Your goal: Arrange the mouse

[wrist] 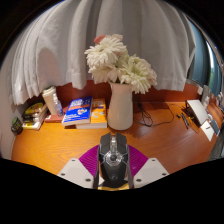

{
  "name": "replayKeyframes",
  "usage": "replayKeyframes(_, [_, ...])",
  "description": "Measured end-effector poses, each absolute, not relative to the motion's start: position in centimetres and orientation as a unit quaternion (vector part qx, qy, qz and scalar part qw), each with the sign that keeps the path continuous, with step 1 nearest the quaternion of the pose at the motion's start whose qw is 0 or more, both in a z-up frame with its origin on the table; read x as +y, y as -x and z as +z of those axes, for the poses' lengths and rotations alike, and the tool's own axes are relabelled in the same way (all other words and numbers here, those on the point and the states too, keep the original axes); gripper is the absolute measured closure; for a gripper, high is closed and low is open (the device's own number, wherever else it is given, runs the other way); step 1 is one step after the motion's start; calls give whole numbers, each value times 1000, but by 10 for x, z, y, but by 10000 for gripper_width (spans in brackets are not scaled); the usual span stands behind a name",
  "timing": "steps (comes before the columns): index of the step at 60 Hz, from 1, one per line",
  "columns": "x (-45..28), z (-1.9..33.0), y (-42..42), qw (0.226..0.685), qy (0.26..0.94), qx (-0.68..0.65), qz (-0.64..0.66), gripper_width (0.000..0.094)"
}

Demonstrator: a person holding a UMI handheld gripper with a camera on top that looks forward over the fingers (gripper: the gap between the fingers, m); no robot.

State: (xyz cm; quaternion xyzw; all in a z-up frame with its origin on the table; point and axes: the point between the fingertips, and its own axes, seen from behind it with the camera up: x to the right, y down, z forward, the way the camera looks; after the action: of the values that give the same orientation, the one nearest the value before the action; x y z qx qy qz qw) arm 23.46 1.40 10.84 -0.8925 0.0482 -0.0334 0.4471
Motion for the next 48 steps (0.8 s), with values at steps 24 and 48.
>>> replayKeyframes(24, [-22, -8, -248, 366, 930, 36, -8, 504])
replayKeyframes(48, [-32, 3, -246, 344, 938, 14, -33, 75])
